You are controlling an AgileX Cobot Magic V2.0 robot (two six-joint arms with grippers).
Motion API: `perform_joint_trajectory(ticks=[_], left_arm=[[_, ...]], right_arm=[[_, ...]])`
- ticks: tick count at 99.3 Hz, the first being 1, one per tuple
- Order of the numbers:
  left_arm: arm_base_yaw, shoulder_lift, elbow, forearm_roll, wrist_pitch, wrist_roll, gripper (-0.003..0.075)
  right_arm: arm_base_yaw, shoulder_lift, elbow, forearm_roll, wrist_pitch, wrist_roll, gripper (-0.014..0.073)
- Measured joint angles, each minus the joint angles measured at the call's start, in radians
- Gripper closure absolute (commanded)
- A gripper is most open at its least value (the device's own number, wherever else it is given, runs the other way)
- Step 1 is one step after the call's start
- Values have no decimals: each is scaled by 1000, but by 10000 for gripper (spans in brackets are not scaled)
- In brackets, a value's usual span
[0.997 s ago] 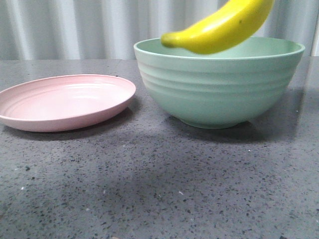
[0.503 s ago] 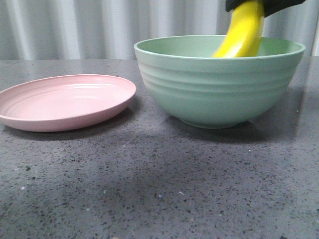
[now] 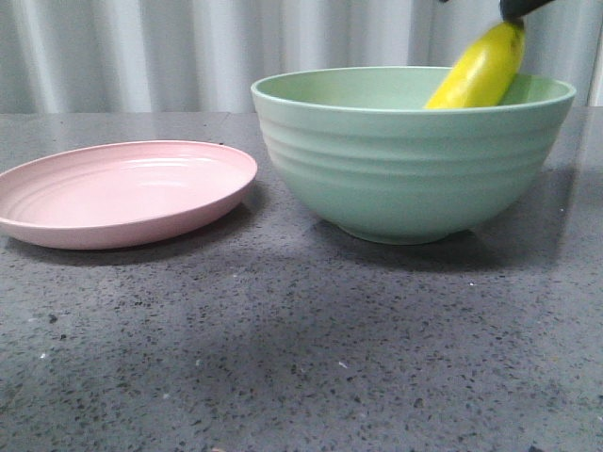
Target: Transfer banana from pink plate to green bowl
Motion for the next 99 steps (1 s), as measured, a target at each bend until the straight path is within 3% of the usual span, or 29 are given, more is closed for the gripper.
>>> perform_joint_trajectory(ticks=[9, 21, 27, 55, 99], left_arm=[[0, -15, 0, 0, 0, 0, 449], [0, -45, 0, 0, 0, 0, 636], [0, -63, 0, 0, 0, 0, 741], [0, -209, 91, 0, -21, 0, 741], [0, -565, 454, 0, -188, 0, 741]], right_arm=[[0, -41, 0, -51, 13, 0, 399], [0, -95, 0, -93, 44, 0, 608], [0, -118, 0, -102, 57, 0, 664], [0, -276, 123, -110, 17, -33, 664], [0, -731, 622, -113, -358, -94, 665]])
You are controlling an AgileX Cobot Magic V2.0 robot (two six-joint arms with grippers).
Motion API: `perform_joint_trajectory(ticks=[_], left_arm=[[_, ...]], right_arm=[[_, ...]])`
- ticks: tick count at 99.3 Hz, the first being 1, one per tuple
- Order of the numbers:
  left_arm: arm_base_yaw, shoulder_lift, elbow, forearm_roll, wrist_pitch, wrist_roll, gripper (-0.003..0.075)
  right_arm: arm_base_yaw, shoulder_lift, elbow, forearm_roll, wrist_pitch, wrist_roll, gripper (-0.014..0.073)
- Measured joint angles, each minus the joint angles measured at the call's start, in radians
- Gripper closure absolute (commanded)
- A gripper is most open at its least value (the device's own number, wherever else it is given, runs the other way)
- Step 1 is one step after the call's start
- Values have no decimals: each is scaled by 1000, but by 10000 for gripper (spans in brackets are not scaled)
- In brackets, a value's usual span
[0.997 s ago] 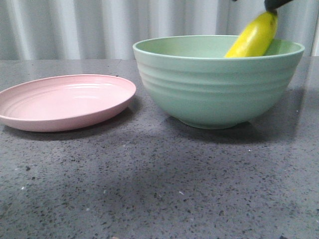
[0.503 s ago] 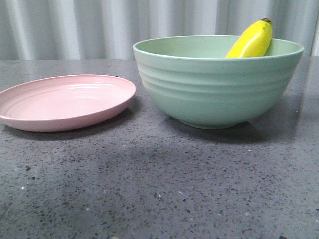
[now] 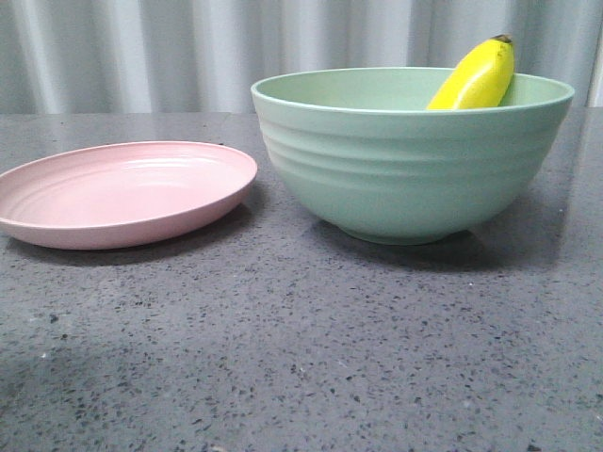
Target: Transfer banana from pink plate to green bowl
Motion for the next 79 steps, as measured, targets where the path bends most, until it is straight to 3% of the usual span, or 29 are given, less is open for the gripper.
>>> perform_joint_trajectory(ticks=[38, 79], left_arm=[[0, -233, 182, 0, -21, 0, 741], [0, -245, 197, -1, -23, 0, 741]], right_arm=[[0, -324, 296, 0, -108, 0, 665], [0, -349, 354, 0, -108, 0, 665]])
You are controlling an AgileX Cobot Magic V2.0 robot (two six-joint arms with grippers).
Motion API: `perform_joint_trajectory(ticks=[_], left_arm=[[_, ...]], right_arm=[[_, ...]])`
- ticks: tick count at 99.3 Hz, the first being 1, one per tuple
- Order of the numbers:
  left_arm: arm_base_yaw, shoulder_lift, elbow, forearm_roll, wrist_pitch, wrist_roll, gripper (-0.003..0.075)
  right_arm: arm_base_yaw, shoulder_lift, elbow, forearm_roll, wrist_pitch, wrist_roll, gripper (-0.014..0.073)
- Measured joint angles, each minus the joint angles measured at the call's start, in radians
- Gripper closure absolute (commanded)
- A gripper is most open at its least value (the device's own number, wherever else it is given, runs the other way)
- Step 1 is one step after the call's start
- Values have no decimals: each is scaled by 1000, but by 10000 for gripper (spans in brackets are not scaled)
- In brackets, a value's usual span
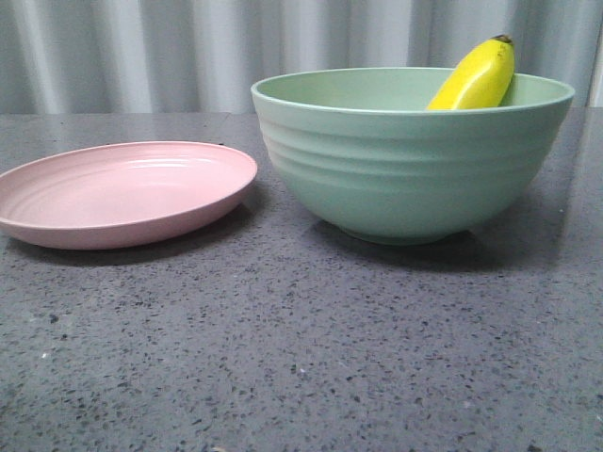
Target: Transfer banana from pink plate to green bowl
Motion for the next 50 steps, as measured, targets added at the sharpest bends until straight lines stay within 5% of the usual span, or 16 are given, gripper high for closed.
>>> perform_joint_trajectory(ticks=[23, 50], left_arm=[[19, -4, 20, 103, -3, 0, 741], [225, -10, 163, 170, -167, -43, 741]], right_arm=[[0, 0, 0, 0, 0, 0, 665], [0, 0, 0, 0, 0, 0, 665]])
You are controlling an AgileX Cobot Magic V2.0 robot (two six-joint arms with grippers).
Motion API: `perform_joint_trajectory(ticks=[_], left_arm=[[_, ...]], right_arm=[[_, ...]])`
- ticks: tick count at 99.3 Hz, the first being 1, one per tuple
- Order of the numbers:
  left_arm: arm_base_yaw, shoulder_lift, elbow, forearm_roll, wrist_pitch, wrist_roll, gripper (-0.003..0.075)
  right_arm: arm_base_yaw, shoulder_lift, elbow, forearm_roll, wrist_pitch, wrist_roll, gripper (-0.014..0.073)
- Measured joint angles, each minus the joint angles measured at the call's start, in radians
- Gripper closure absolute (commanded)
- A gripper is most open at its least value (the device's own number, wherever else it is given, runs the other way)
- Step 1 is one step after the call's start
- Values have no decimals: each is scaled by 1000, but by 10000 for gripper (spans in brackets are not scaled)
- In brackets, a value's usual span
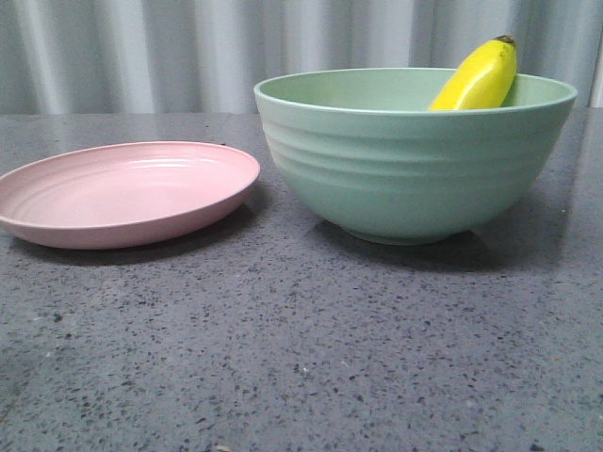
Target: Transfer banana from pink plate to green bowl
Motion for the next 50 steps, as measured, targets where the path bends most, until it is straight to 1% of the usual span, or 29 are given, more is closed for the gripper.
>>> perform_joint_trajectory(ticks=[12, 24, 39, 50], left_arm=[[128, -36, 72, 2, -101, -12, 741], [274, -90, 83, 2, -109, -14, 741], [470, -147, 83, 4, -65, -15, 741], [583, -211, 83, 6, 11, -15, 741]], right_arm=[[0, 0, 0, 0, 0, 0, 665], [0, 0, 0, 0, 0, 0, 665], [0, 0, 0, 0, 0, 0, 665], [0, 0, 0, 0, 0, 0, 665]])
